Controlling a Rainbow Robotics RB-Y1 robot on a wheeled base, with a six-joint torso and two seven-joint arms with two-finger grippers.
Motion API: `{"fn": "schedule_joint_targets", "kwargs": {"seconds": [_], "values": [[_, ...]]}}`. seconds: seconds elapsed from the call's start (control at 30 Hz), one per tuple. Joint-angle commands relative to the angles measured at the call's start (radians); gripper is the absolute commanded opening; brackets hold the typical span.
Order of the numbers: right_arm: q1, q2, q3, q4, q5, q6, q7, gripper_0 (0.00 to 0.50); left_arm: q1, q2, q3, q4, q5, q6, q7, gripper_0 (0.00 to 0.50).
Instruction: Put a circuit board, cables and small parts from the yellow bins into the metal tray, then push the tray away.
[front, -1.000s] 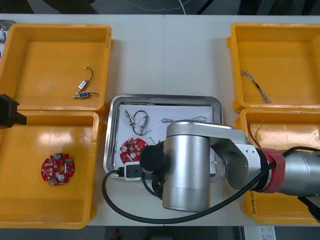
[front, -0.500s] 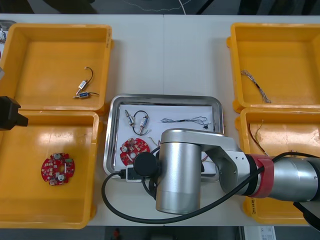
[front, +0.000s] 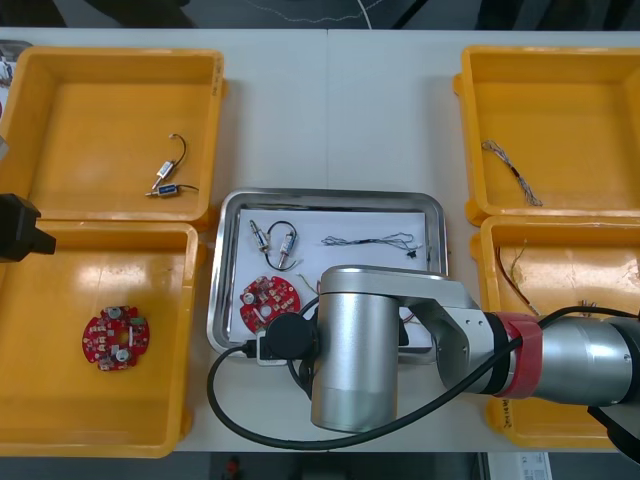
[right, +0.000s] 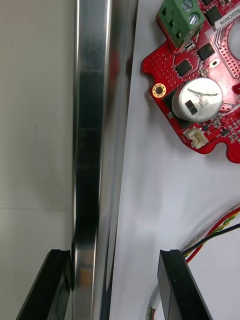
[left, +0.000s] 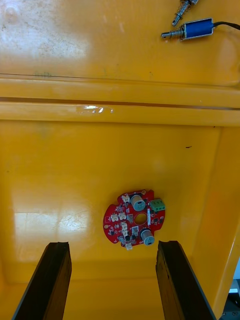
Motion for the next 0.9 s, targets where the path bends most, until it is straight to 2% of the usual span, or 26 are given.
{"fn": "schedule_joint_targets", "kwargs": {"seconds": [0.03,0.4,0.43,0.47,0.5,0.53,0.57,0.6,0.9], "values": [[0.007,0.031,0.015,0.010,0.011,-0.021,-0.006,0.500,0.017,0.047,0.032,-0.005,0.008,0.006,-0.087,0.500],[0.007,0.036,0.015,0.011,0.019,-0.024,-0.010,0.500,0.017,0.047,0.032,-0.005,0.008,0.006,-0.087,0.500],[0.007,0.036,0.015,0.013,0.019,-0.024,-0.011,0.444,0.017,0.047,0.032,-0.005,0.008,0.006,-0.087,0.500],[0.007,0.036,0.015,0.013,0.017,-0.024,-0.013,0.444,0.017,0.047,0.032,-0.005,0.008,0.006,-0.087,0.500],[0.007,0.036,0.015,0.013,0.019,-0.024,-0.013,0.214,0.017,0.047,0.032,-0.005,0.008,0.006,-0.087,0.500],[0.007,0.036,0.015,0.013,0.019,-0.024,-0.014,0.214,0.017,0.047,0.032,-0.005,0.008,0.006,-0.087,0.500],[0.007,0.036,0.015,0.013,0.019,-0.024,-0.016,0.018,0.017,0.047,0.032,-0.005,0.008,0.006,-0.087,0.500],[0.007,0.036,0.015,0.013,0.019,-0.024,-0.016,0.000,0.017,0.047,0.032,-0.005,0.008,0.006,-0.087,0.500],[0.007,0.036,0.015,0.013,0.036,-0.021,-0.031,0.000,0.017,0.047,0.032,-0.005,0.008,0.006,-0.087,0.500]]}}
